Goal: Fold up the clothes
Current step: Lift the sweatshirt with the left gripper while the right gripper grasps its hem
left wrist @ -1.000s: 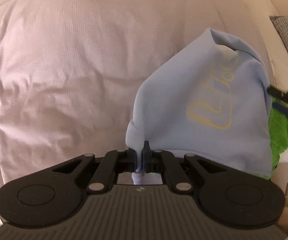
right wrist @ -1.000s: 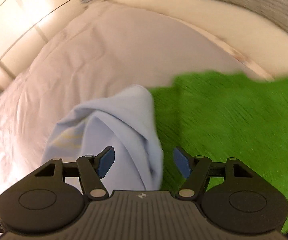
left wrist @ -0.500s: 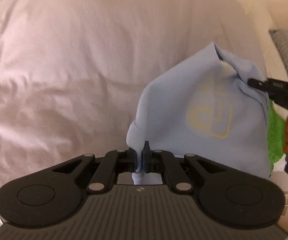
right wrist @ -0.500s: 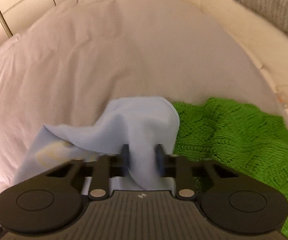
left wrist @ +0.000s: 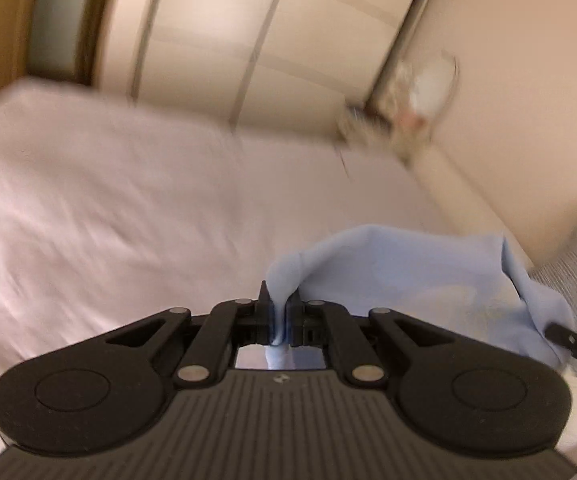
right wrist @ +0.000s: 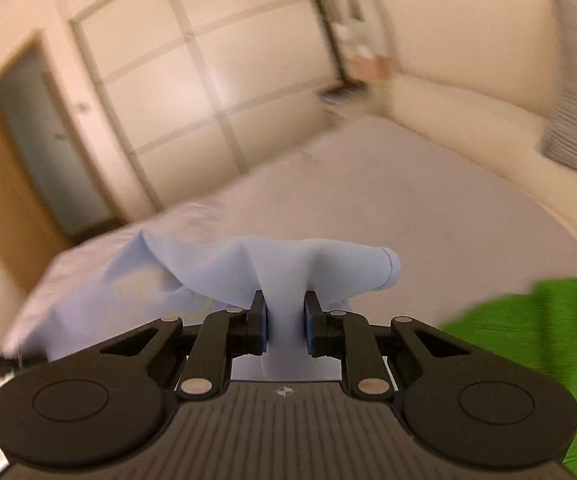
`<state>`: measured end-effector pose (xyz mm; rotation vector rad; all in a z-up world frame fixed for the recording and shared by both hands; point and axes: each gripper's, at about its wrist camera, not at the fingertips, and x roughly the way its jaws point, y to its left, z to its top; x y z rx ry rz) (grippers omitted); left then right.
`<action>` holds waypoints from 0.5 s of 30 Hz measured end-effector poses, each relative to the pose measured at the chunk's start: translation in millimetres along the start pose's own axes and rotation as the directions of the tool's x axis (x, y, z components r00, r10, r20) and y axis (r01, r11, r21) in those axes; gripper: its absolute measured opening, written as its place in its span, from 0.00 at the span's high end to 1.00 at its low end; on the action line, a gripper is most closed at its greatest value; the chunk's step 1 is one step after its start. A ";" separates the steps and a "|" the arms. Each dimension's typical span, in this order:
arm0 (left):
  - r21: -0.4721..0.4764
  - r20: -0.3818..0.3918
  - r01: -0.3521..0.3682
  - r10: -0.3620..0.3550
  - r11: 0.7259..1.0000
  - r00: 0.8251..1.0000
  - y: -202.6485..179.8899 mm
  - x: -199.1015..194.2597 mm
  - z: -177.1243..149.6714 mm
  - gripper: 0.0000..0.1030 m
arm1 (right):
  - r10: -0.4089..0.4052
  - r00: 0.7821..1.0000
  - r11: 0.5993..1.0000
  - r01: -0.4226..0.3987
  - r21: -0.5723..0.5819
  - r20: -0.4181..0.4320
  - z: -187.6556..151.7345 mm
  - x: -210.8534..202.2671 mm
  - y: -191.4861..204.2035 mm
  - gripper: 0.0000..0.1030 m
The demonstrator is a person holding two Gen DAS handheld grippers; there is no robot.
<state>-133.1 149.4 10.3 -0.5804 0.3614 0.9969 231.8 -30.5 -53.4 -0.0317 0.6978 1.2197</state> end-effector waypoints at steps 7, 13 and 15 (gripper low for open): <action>0.060 0.188 -0.140 0.126 0.988 0.974 97.6 -105.3 50.3 0.97 | 0.170 0.985 0.981 -0.173 -0.085 -0.038 -33.1 -14.9 144.1 0.83; 0.030 0.273 -0.272 0.254 0.962 0.928 158.0 -169.7 77.8 0.98 | 0.309 0.935 0.919 -0.341 -0.197 -0.175 -69.1 -17.1 248.4 0.83; 0.042 0.300 -0.322 0.296 0.946 0.907 167.7 -183.6 88.5 0.97 | 0.354 0.915 0.893 -0.392 -0.220 -0.193 -76.2 -19.1 274.4 0.83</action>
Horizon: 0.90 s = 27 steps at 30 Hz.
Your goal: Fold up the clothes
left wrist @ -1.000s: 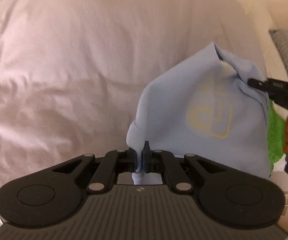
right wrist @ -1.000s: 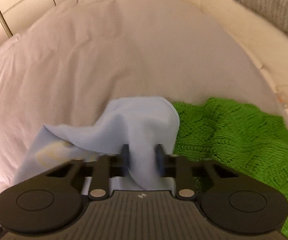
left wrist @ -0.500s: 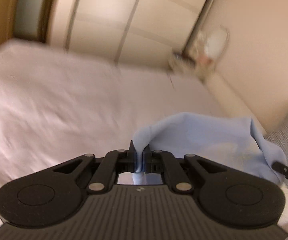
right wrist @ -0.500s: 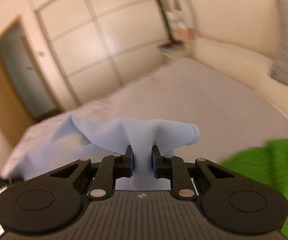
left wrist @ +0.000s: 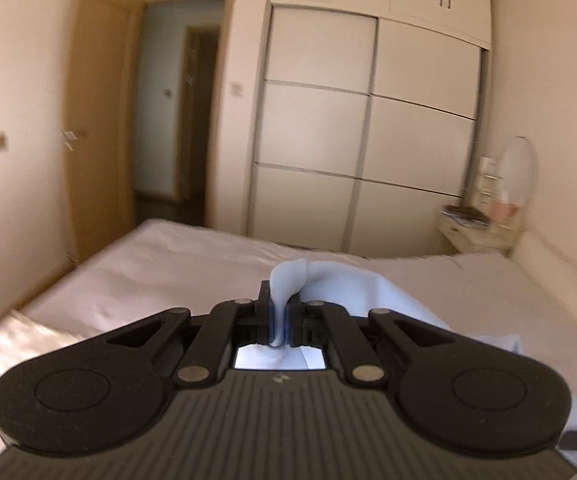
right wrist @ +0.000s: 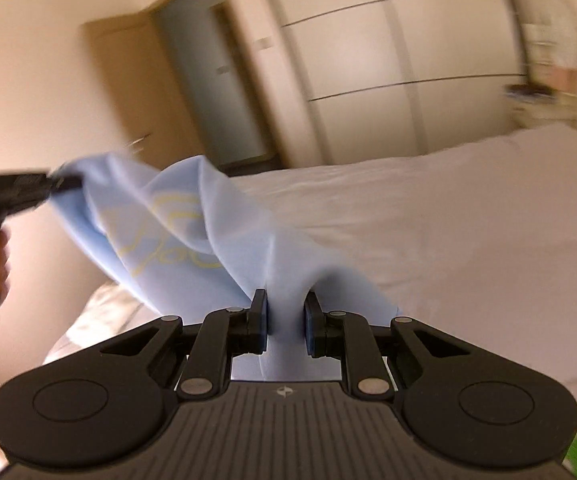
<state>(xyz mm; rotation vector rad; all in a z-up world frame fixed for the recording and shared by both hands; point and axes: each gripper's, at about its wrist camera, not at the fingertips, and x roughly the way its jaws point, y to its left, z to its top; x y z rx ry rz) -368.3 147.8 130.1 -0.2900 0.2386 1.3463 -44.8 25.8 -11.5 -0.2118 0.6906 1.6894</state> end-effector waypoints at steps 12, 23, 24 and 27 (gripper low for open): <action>0.098 -0.187 0.026 -0.007 0.995 0.982 65.7 156.9 -0.9 0.93 | -0.021 0.993 1.000 0.019 -0.013 -0.116 -3.6 82.7 98.7 0.43; 0.092 -0.785 0.054 0.039 0.994 0.618 185.2 305.1 -222.7 0.88 | -0.161 0.872 0.900 0.322 0.295 -0.462 -102.5 218.9 41.6 0.31; 0.073 -0.796 0.055 0.025 0.996 0.605 190.7 309.4 -226.5 0.88 | -0.164 0.861 0.886 0.343 0.313 -0.482 -110.1 230.3 32.9 0.31; 0.015 -0.786 0.053 -0.021 0.998 0.618 198.8 319.9 -225.8 0.78 | -0.139 0.853 0.836 0.373 0.403 -0.503 -126.6 259.0 0.4 0.31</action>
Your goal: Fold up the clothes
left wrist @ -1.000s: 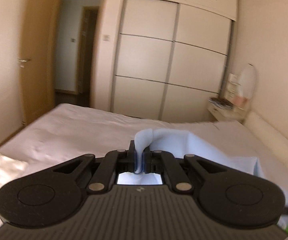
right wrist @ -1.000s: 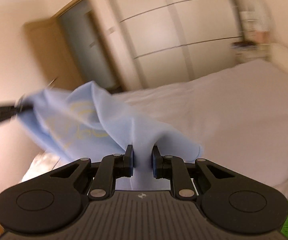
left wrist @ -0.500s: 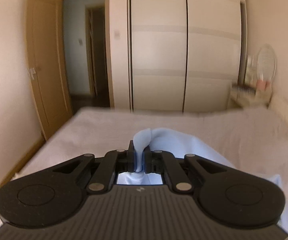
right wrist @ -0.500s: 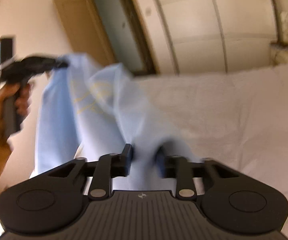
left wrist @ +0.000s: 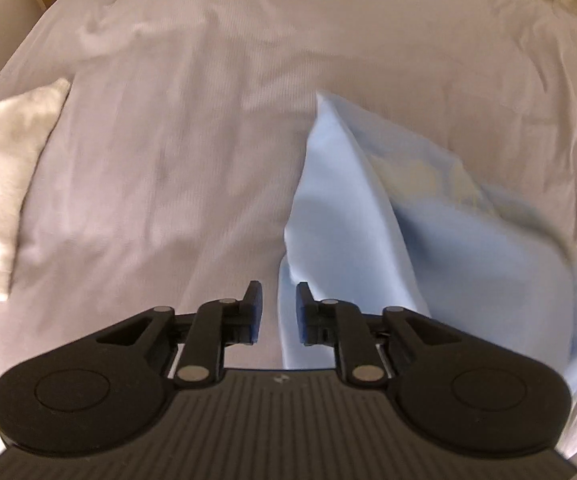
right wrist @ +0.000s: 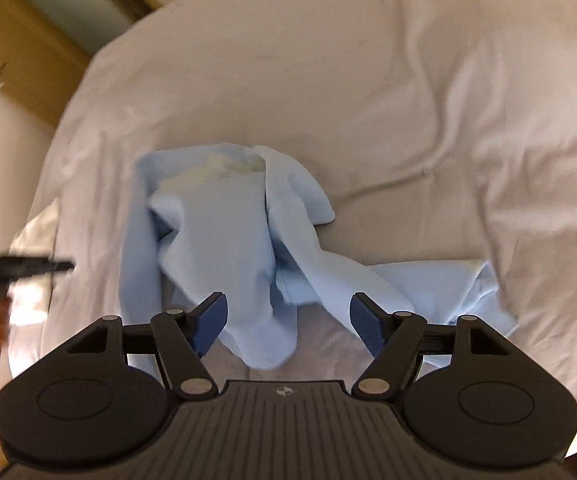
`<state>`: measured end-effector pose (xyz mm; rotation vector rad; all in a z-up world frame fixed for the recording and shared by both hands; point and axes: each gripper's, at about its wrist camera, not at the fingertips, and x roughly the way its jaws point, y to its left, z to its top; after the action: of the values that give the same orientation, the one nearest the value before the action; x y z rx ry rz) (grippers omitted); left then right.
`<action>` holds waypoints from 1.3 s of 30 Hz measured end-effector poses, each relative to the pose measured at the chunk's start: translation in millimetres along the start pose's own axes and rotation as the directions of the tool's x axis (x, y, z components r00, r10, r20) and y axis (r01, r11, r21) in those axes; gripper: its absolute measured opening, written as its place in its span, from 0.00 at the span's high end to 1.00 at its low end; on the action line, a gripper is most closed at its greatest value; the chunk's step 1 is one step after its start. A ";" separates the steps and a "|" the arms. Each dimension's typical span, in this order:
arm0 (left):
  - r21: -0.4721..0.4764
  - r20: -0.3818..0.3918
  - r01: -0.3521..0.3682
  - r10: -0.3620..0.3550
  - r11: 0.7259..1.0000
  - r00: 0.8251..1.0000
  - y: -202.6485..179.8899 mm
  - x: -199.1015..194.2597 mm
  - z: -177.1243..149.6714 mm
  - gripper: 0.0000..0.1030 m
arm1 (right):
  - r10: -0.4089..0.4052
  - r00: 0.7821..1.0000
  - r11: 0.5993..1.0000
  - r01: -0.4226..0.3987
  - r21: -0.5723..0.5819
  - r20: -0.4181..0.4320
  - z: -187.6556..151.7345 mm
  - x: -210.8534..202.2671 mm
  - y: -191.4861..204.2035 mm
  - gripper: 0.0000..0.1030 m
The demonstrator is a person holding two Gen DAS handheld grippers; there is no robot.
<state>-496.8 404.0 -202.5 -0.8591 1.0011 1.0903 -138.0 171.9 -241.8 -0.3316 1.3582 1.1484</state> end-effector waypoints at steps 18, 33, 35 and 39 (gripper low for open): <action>-0.182 -0.068 0.131 -0.145 0.975 0.987 -28.4 169.5 127.6 0.74 | 0.338 0.940 0.734 -0.236 0.637 -0.041 71.2 202.6 -111.8 0.31; 0.090 0.296 0.213 -0.230 0.973 0.927 2.6 -2.0 123.1 0.99 | 0.290 0.903 0.951 -0.236 -0.199 0.316 116.2 18.0 -19.1 0.85; 0.138 0.344 0.183 -0.220 0.973 0.913 -4.0 -5.0 144.3 0.96 | 0.264 0.875 0.932 -0.124 -0.341 0.405 134.6 -7.5 -4.9 0.85; 0.109 0.312 0.008 -0.041 0.994 0.949 -17.8 31.1 179.1 0.82 | -0.033 0.845 0.940 0.208 -0.270 0.534 176.4 8.6 -1.7 0.50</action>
<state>-436.7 573.9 -172.8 -0.5871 0.7713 1.1020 -35.1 310.3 -203.8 -0.3010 0.6580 1.2381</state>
